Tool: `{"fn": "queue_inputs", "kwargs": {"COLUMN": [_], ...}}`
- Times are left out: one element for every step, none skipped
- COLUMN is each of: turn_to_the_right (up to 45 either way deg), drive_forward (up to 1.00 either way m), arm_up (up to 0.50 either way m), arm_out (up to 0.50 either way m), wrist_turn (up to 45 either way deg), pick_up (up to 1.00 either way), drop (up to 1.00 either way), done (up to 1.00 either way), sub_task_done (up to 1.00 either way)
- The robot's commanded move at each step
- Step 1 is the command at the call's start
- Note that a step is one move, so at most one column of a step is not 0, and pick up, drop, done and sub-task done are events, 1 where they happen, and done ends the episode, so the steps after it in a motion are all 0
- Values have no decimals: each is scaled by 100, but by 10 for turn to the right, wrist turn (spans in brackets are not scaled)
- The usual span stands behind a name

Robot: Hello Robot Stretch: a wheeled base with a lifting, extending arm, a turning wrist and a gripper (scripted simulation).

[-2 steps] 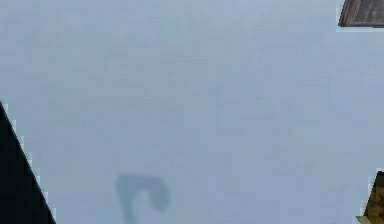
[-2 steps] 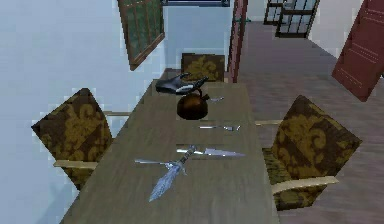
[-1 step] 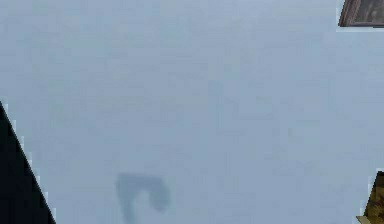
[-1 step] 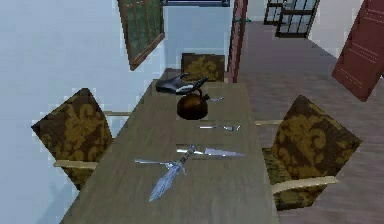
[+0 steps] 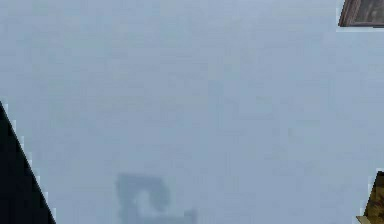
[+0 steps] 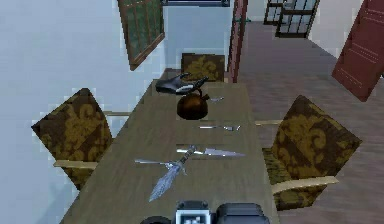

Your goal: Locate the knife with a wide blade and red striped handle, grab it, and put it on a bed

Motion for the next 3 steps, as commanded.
{"fn": "queue_inputs", "kwargs": {"turn_to_the_right": [0, 0, 0], "drive_forward": [0, 0, 0], "arm_up": [0, 0, 0], "arm_out": [18, 0, 0], "wrist_turn": [0, 450, 450], "pick_up": [0, 0, 0], "drop": [0, 0, 0], "done": [0, 0, 0], "sub_task_done": [0, 0, 0]}}
